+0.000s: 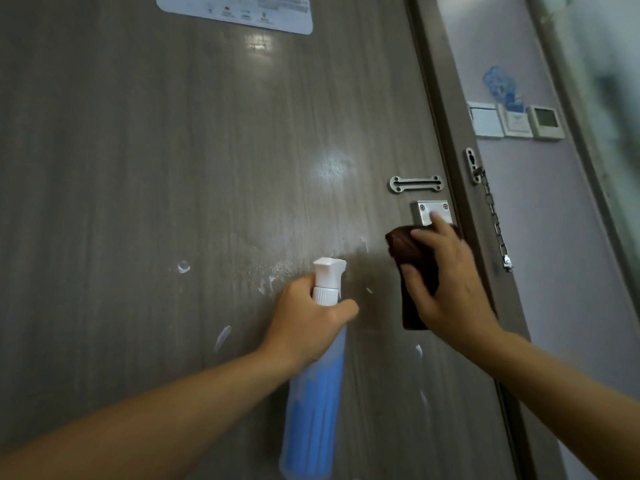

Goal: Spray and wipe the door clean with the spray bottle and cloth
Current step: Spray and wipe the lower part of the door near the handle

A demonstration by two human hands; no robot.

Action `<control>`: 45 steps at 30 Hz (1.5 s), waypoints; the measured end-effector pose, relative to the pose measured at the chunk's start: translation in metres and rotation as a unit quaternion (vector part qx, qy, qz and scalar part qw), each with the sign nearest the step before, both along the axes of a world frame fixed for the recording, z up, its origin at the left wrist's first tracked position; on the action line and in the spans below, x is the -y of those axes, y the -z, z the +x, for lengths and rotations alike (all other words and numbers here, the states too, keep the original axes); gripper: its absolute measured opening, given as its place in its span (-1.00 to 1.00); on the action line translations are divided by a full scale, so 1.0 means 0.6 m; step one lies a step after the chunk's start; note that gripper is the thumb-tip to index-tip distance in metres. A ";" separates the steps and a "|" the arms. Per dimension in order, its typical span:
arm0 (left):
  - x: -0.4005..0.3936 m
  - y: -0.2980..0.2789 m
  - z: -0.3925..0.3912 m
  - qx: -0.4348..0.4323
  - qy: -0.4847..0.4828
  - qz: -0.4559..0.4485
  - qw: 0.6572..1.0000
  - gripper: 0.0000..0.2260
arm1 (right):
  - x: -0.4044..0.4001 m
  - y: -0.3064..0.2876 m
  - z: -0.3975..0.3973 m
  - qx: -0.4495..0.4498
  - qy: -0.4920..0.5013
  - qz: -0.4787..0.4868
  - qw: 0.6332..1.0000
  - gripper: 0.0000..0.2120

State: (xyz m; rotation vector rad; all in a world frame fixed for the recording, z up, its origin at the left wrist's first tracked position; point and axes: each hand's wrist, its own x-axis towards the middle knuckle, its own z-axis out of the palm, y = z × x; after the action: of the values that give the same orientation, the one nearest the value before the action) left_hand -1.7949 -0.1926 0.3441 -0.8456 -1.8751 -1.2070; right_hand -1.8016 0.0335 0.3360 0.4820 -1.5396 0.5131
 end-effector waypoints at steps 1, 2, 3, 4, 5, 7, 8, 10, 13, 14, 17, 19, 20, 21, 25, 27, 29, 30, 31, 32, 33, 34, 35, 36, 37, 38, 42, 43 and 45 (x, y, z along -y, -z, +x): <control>0.005 0.002 0.000 -0.001 -0.001 -0.002 1.000 -0.77 | 0.006 0.020 -0.011 -0.004 -0.003 0.012 1.000 -0.55; 0.012 0.003 0.000 -0.004 -0.003 -0.004 1.000 -0.79 | 0.015 0.042 -0.024 -0.007 -0.005 0.024 1.000 -0.57; 0.018 0.005 -0.001 -0.007 -0.007 -0.006 1.000 -0.80 | 0.024 0.063 -0.037 -0.005 -0.010 0.033 0.999 -0.57; 0.024 0.007 -0.001 -0.012 -0.013 -0.007 1.000 -0.79 | 0.036 0.081 -0.051 -0.001 -0.016 0.039 0.999 -0.57; 0.030 0.008 -0.002 -0.016 -0.022 -0.006 1.000 -0.78 | 0.047 0.094 -0.065 0.004 -0.022 0.037 0.999 -0.56; 0.042 0.008 -0.003 -0.019 -0.050 -0.006 0.999 -0.78 | 0.068 0.105 -0.092 0.021 -0.034 0.001 0.999 -0.56; 0.048 0.008 -0.004 -0.019 -0.058 -0.007 0.998 -0.77 | 0.077 0.104 -0.103 0.035 -0.042 -0.033 0.998 -0.56; 0.059 0.007 -0.005 -0.014 -0.059 -0.014 0.998 -0.77 | 0.090 0.090 -0.118 0.053 -0.044 -0.089 0.994 -0.53; 0.073 0.003 -0.009 -0.006 -0.063 -0.026 0.998 -0.77 | 0.103 0.060 -0.130 0.059 0.038 -0.127 0.989 -0.53; 0.076 0.001 -0.009 -0.006 -0.068 -0.027 0.997 -0.75 | 0.112 0.050 -0.133 0.072 0.064 -0.157 0.983 -0.52; 0.084 -0.002 -0.010 -0.014 -0.064 -0.012 0.998 -0.70 | 0.155 0.042 -0.137 0.127 0.087 -0.235 0.960 -0.44; 0.089 -0.003 -0.008 -0.019 -0.060 -0.009 0.998 -0.73 | 0.179 0.058 -0.141 0.142 0.085 -0.221 0.961 -0.38; 0.092 -0.003 -0.008 -0.018 -0.058 -0.012 0.998 -0.74 | 0.181 0.065 -0.144 0.146 0.080 -0.209 0.964 -0.37; 0.094 -0.003 -0.007 -0.015 -0.057 -0.016 0.998 -0.74 | 0.176 0.066 -0.146 0.149 0.073 -0.202 0.965 -0.37; 0.110 -0.005 -0.006 -0.010 -0.058 -0.025 0.998 -0.74 | 0.149 0.027 -0.152 0.151 0.076 -0.205 0.964 -0.41; 0.118 -0.008 -0.005 -0.016 -0.066 -0.025 0.997 -0.76 | 0.142 -0.006 -0.155 0.151 0.081 -0.214 0.962 -0.41; 0.125 -0.011 -0.004 -0.016 -0.068 -0.026 0.997 -0.78 | 0.135 -0.039 -0.160 0.154 0.078 -0.227 0.958 -0.41; 0.127 -0.013 -0.002 -0.014 -0.068 -0.028 0.997 -0.77 | 0.130 -0.054 -0.163 0.156 0.074 -0.229 0.958 -0.41; 0.128 -0.015 -0.001 -0.013 -0.069 -0.030 0.997 -0.75 | 0.125 -0.067 -0.166 0.157 0.070 -0.226 0.959 -0.41; 0.130 -0.017 0.001 -0.014 -0.070 -0.032 0.997 -0.71 | 0.121 -0.078 -0.168 0.155 0.065 -0.220 0.961 -0.41; 0.131 -0.020 0.003 -0.015 -0.071 -0.034 0.997 -0.65 | 0.116 -0.086 -0.170 0.150 0.056 -0.214 0.963 -0.41; 0.132 -0.023 0.004 -0.014 -0.072 -0.034 0.997 -0.62 | 0.110 -0.092 -0.171 0.145 0.046 -0.210 0.966 -0.41; 0.133 -0.027 0.006 -0.014 -0.073 -0.032 0.997 -0.62 | 0.105 -0.095 -0.171 0.139 0.039 -0.204 0.968 -0.41; 0.134 -0.029 0.006 -0.015 -0.074 -0.027 0.997 -0.66 | 0.100 -0.094 -0.171 0.133 0.037 -0.196 0.971 -0.41; 0.134 -0.031 0.007 -0.017 -0.076 -0.023 0.997 -0.68 | 0.097 -0.090 -0.170 0.128 0.038 -0.186 0.974 -0.41; 0.135 -0.033 0.008 -0.018 -0.078 -0.020 0.997 -0.68 | 0.094 -0.085 -0.169 0.126 0.041 -0.175 0.976 -0.39; 0.135 -0.038 0.013 -0.018 -0.083 -0.010 0.996 -0.66 | 0.093 -0.045 -0.164 0.124 0.075 -0.130 0.981 -0.37; 0.135 -0.039 0.016 -0.018 -0.086 -0.004 0.996 -0.68 | 0.094 -0.030 -0.164 0.126 0.078 -0.124 0.981 -0.37; 0.136 -0.042 0.020 -0.018 -0.090 0.006 0.996 -0.72 | 0.104 0.007 -0.164 0.129 0.074 -0.109 0.983 -0.38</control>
State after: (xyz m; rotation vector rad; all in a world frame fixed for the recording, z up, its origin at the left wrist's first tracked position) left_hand -1.7829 -0.2741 0.3695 -0.6729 -1.8696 -1.0837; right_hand -1.8998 -0.0287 0.3320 0.1332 -1.7266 0.6383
